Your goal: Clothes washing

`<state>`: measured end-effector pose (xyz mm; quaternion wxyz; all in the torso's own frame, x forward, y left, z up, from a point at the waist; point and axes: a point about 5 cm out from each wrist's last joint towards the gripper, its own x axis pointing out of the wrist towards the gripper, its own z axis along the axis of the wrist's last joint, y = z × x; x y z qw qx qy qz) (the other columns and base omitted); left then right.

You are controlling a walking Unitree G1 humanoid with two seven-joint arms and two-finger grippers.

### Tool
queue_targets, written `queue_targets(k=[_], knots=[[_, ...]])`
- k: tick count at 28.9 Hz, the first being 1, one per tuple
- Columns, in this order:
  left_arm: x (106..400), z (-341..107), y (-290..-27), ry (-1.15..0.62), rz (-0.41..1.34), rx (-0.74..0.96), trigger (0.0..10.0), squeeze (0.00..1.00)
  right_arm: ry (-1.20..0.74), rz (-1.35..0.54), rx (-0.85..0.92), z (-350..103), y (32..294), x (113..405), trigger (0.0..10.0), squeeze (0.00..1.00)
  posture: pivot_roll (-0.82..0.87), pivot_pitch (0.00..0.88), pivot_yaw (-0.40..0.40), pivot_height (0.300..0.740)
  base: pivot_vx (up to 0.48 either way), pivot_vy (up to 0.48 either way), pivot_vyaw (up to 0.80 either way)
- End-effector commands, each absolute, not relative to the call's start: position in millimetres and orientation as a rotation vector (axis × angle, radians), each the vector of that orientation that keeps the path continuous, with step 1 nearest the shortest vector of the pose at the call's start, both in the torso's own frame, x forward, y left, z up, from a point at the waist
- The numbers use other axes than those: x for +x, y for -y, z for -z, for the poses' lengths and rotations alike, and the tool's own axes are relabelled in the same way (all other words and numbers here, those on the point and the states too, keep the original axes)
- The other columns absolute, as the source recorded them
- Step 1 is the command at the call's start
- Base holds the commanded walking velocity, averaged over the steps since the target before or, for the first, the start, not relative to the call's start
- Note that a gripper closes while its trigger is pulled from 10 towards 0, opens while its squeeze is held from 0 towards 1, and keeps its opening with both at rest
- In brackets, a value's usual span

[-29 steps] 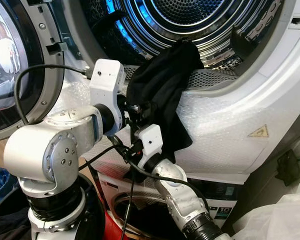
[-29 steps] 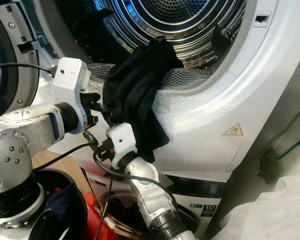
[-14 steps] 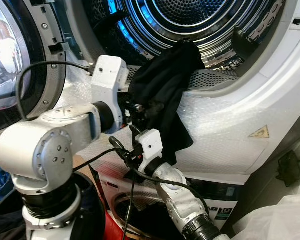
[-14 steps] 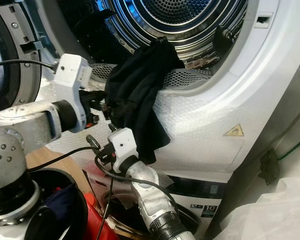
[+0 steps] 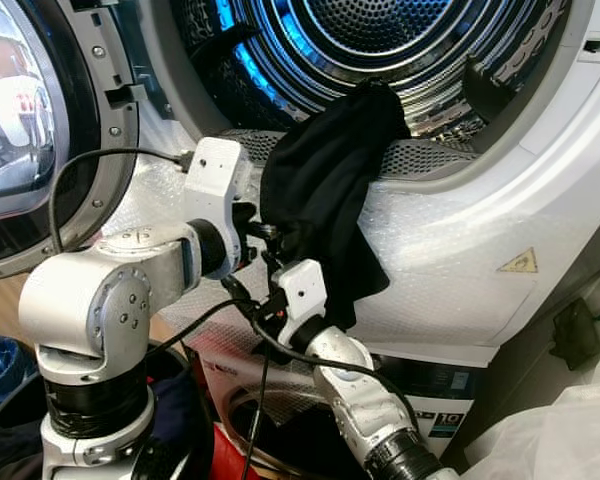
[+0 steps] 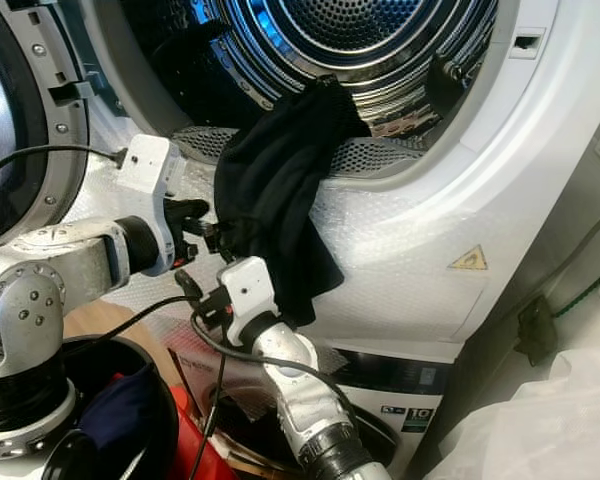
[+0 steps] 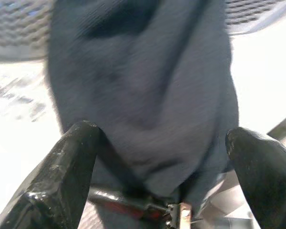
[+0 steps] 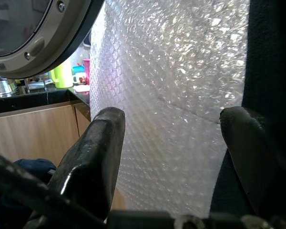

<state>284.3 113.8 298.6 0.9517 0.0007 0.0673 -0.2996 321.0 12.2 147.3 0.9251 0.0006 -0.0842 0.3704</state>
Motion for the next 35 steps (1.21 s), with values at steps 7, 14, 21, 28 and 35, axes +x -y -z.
queue_targets(k=[7, 14, 21, 28, 35], knots=[[297, -302, -129, -0.161, 0.498, 0.033, 10.0, 0.00, 0.200, -0.801, 0.082, -159, -42, 311, 10.0, 0.00, 0.07, 0.000, 0.062, 0.740, 0.000, 0.000, 0.00], [302, -298, -124, -0.135, 0.547, 0.022, 10.0, 0.00, 0.202, -0.801, 0.076, -160, -42, 312, 10.0, 0.00, 0.06, 0.000, 0.057, 0.740, 0.000, 0.000, 0.00], [299, -306, -109, -0.103, 0.668, 0.036, 10.0, 0.00, 0.203, -0.797, 0.074, -160, -41, 312, 10.0, 0.00, 0.05, 0.000, 0.058, 0.740, 0.000, 0.000, 0.00], [315, -299, -124, -0.144, 0.566, 0.071, 10.0, 0.00, 0.208, -0.786, 0.077, -162, -39, 313, 10.0, 0.00, 0.02, 0.000, 0.063, 0.740, 0.000, 0.000, 0.00], [318, -292, -119, -0.158, 0.587, 0.065, 10.0, 0.00, 0.214, -0.767, 0.069, -164, -35, 317, 10.0, 0.00, 0.00, 0.000, 0.071, 0.740, 0.000, 0.000, 0.00]])
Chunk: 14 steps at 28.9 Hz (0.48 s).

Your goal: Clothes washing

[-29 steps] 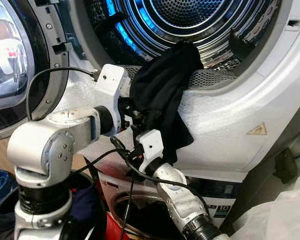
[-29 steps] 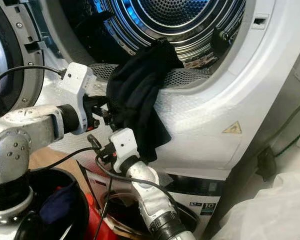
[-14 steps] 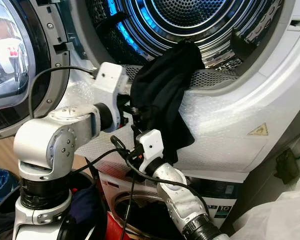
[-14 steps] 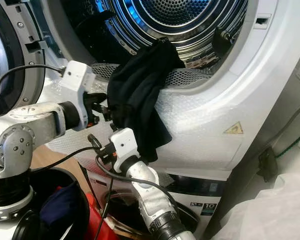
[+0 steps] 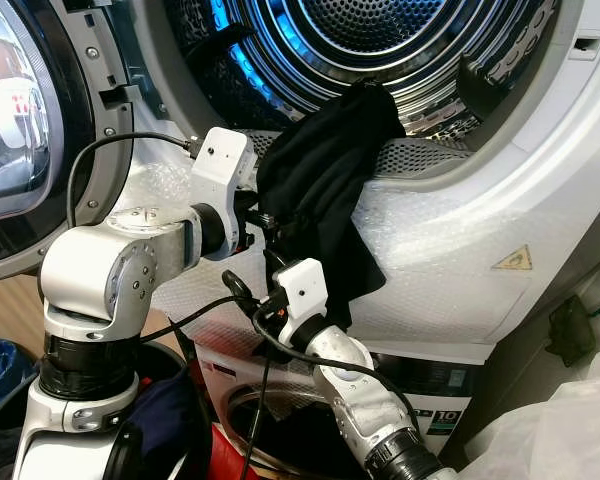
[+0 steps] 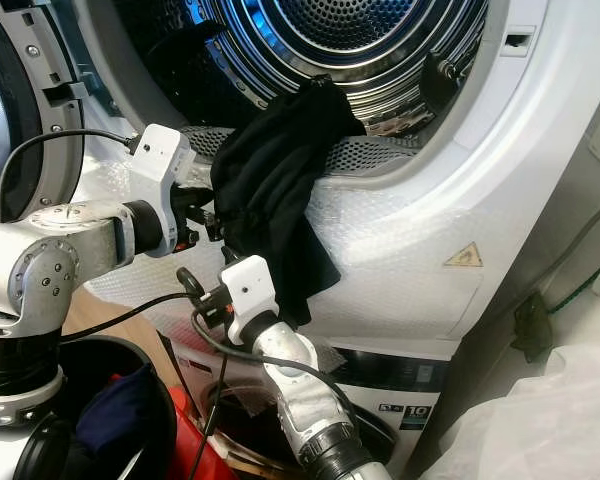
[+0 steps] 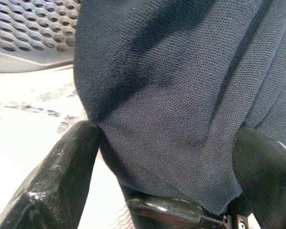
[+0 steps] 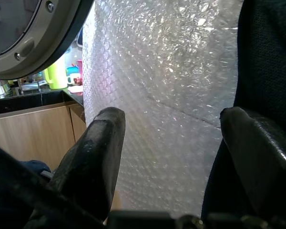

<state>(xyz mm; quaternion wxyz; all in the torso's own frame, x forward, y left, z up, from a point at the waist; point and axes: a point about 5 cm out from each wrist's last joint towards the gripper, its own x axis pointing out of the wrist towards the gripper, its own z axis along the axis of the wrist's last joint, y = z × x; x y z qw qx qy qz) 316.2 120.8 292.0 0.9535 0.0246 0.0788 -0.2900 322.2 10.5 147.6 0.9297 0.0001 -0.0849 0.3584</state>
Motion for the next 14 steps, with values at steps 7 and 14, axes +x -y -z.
queue_targets(k=[7, 14], knots=[[313, -295, -110, -0.115, 0.678, 0.045, 0.0, 0.00, 0.213, -0.769, 0.070, -162, -37, 315, 10.0, 0.00, -0.01, 0.000, 0.076, 0.740, 0.000, 0.000, 0.00], [315, -303, -109, -0.114, 0.684, -0.008, 0.0, 0.00, 0.232, -0.765, 0.067, -169, -38, 319, 10.0, 0.00, -0.02, 0.000, 0.094, 0.740, 0.000, 0.000, 0.00]])
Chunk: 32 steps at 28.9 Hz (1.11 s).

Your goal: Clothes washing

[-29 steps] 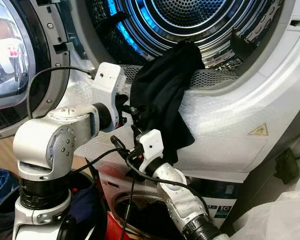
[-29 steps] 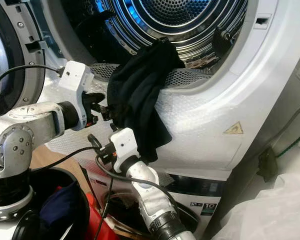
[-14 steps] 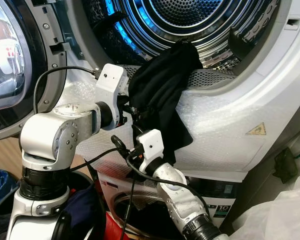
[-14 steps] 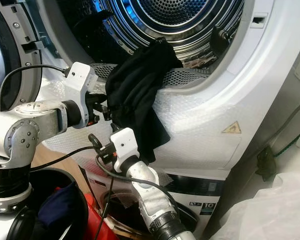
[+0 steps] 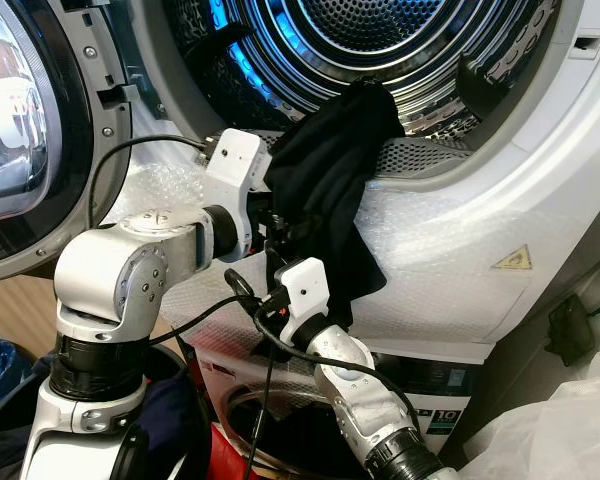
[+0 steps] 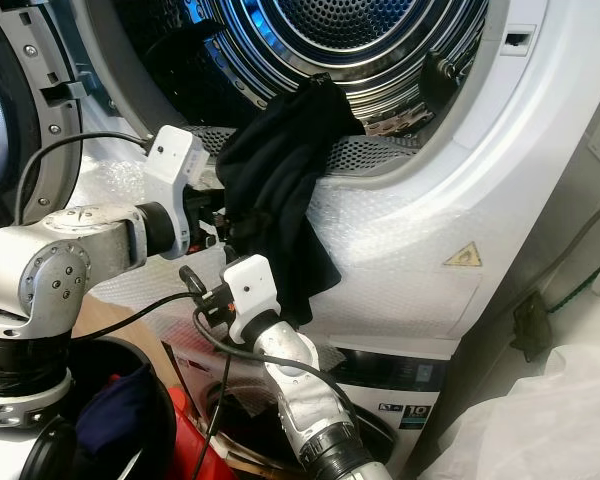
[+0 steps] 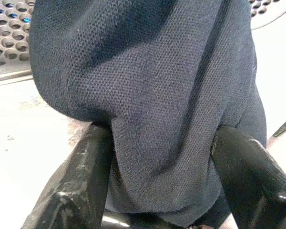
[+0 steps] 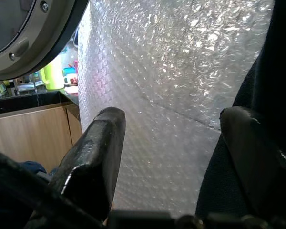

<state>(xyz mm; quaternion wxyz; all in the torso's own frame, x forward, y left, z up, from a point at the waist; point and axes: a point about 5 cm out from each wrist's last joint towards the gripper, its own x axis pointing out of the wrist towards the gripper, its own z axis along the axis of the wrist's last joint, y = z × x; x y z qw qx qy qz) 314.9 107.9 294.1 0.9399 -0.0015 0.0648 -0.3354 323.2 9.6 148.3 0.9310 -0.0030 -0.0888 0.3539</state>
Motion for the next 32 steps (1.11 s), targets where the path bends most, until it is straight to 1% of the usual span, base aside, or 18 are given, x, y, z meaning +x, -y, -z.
queue_targets(k=[1, 4, 10, 15, 20, 30, 32], knots=[[316, -302, -110, -0.119, 0.676, -0.014, 0.0, 0.00, 0.234, -0.760, 0.068, -170, -38, 320, 10.0, 0.00, -0.02, 0.000, 0.094, 0.740, 0.000, 0.000, 0.00], [318, -301, -111, -0.122, 0.658, -0.021, 0.0, 0.00, 0.238, -0.745, 0.074, -171, -36, 322, 10.0, 0.00, -0.02, 0.000, 0.108, 0.740, 0.000, 0.000, 0.00], [316, -310, -112, -0.105, 0.668, -0.030, 0.0, 0.00, 0.246, -0.743, 0.075, -174, -36, 325, 10.0, 0.00, -0.01, 0.000, 0.105, 0.740, 0.000, 0.000, 0.00], [315, -304, -113, -0.130, 0.657, -0.029, 0.0, 0.00, 0.249, -0.743, 0.078, -175, -36, 326, 10.0, 0.00, 0.00, 0.000, 0.096, 0.740, 0.000, 0.000, 0.00], [315, -312, -116, -0.109, 0.654, -0.035, 0.0, 0.00, 0.268, -0.757, 0.083, -179, -34, 326, 10.0, 0.00, 0.00, 0.000, 0.090, 0.740, 0.000, 0.000, 0.00], [314, -316, -117, -0.099, 0.658, -0.059, 0.0, 0.00, 0.305, -0.836, 0.091, -179, -24, 317, 10.0, 0.00, 0.00, 0.000, 0.084, 0.740, 0.000, 0.000, 0.00], [314, -319, -119, -0.091, 0.653, -0.060, 0.0, 0.00, 0.325, -0.878, 0.134, -181, -17, 312, 10.0, 0.00, 0.00, 0.000, 0.083, 0.740, 0.000, 0.000, 0.00]])
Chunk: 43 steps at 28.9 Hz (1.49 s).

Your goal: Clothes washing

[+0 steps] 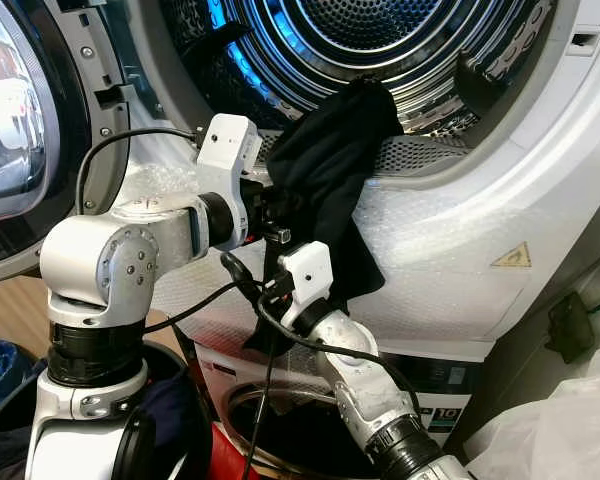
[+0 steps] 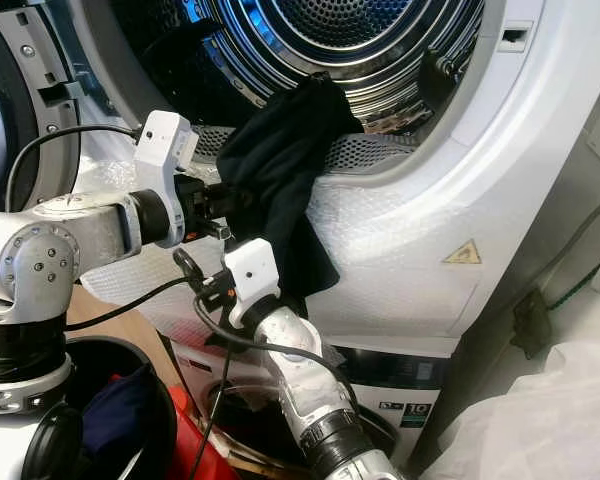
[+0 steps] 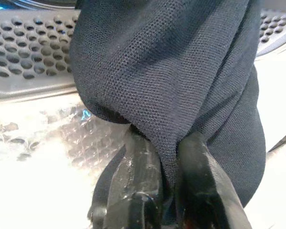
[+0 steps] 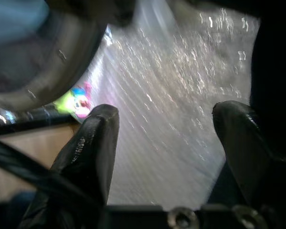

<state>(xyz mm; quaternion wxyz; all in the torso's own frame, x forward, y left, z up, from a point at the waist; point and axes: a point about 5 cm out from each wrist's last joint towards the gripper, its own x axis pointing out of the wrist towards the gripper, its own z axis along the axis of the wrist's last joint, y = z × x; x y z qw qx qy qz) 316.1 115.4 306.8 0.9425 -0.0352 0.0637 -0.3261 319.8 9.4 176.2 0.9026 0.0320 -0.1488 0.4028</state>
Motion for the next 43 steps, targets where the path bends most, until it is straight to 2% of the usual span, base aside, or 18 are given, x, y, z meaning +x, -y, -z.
queue_targets(k=[1, 7, 9, 12, 14, 19, 22, 24, 28, 29, 33, 34, 35, 36, 38, 40, 41, 43], knots=[[314, -319, -119, -0.091, 0.653, -0.062, 0.0, 0.00, 0.326, -0.888, 0.144, -182, -16, 310, 10.0, 0.00, 0.00, 0.000, 0.083, 0.740, 0.000, 0.000, 0.00], [313, -320, -120, -0.096, 0.666, -0.073, 0.0, 0.00, 0.306, -1.018, 0.170, -174, -8, 292, 10.0, 0.00, 0.00, 0.000, 0.085, 0.740, 0.000, 0.000, 0.00], [312, -322, -120, -0.094, 0.672, -0.074, 0.0, 0.00, 0.244, -1.160, 0.178, -162, -2, 275, 10.0, 0.00, 0.00, 0.000, 0.081, 0.740, 0.000, 0.000, 0.00], [311, -329, -120, -0.074, 0.679, -0.063, 0.0, 0.00, 0.170, -1.237, 0.149, -148, 6, 265, 10.0, 0.00, 0.00, 0.000, 0.081, 0.740, 0.000, 0.000, 0.00], [306, -339, -117, -0.045, 0.730, -0.064, 0.0, 0.00, 0.044, -1.338, 0.086, -121, 21, 252, 10.0, 0.00, 0.01, 0.000, 0.080, 0.740, 0.000, 0.000, 0.00], [291, -343, -103, -0.003, 0.951, 0.045, 0.0, 0.00, -0.216, -1.384, 0.080, -73, 52, 235, 10.0, 0.00, 0.02, 0.000, 0.086, 0.740, 0.000, 0.000, 0.00], [281, -347, -97, 0.034, 1.137, 0.103, 0.0, 0.00, -0.365, -1.308, 0.145, -41, 69, 228, 10.0, 0.00, 0.02, 0.000, 0.091, 0.740, 0.000, 0.000, 0.00], [286, -355, -99, 0.081, 1.149, 0.111, 0.0, 0.00, -0.406, -1.254, 0.163, -29, 74, 228, 10.0, 0.00, 0.02, 0.000, 0.092, 0.740, 0.000, 0.000, 0.00], [322, -383, -112, 0.279, 1.027, 0.075, 0.0, 0.00, -0.496, -1.120, 0.202, -5, 83, 226, 10.0, 0.00, 0.02, 0.000, 0.093, 0.740, 0.000, 0.000, 0.00], [322, -383, -112, 0.279, 1.027, 0.075, 0.0, 0.00, -0.496, -1.120, 0.202, -5, 83, 226, 10.0, 0.00, 0.02, 0.000, 0.093, 0.740, 0.000, 0.000, 0.00], [361, -403, -124, 0.412, 0.955, 0.085, 0.0, 0.00, -0.579, -0.971, 0.230, 17, 96, 223, 10.0, 0.00, 0.01, 0.000, 0.091, 0.740, 0.000, 0.000, 0.00], [379, -416, -132, 0.467, 0.809, 0.113, 0.0, 0.00, -0.592, -0.892, 0.241, 23, 105, 223, 10.0, 0.00, -0.01, 0.000, 0.099, 0.740, 0.000, 0.000, 0.00], [383, -420, -136, 0.482, 0.746, 0.129, 0.0, 0.00, -0.595, -0.871, 0.246, 24, 107, 223, 10.0, 0.00, -0.01, 0.000, 0.099, 0.740, 0.000, 0.000, 0.00], [391, -430, -151, 0.523, 0.552, 0.085, 0.0, 0.00, -0.610, -0.811, 0.243, 29, 113, 221, 10.0, 0.00, -0.02, 0.000, 0.103, 0.740, 0.000, 0.000, 0.00], [394, -433, -161, 0.551, 0.445, 0.080, 0.0, 0.00, -0.613, -0.775, 0.240, 33, 118, 219, 10.0, 0.00, -0.03, 0.000, 0.104, 0.740, 0.000, 0.000, 0.00], [398, -426, -161, 0.524, 0.447, 0.100, 0.0, 0.00, -0.622, -0.726, 0.251, 36, 123, 217, 10.0, 0.00, -0.03, 0.000, 0.099, 0.740, 0.000, 0.000, 0.00], [404, -404, -151, 0.442, 0.513, 0.214, 0.0, 0.00, -0.648, -0.618, 0.258, 46, 134, 210, 10.0, 0.00, -0.03, 0.000, 0.097, 0.740, 0.000, 0.000, 0.00], [408, -383, -140, 0.372, 0.609, 0.296, 0.0, 0.00, -0.689, -0.522, 0.221, 56, 143, 202, 10.0, 0.00, -0.03, 0.000, 0.095, 0.740, 0.000, 0.000, 0.00]])
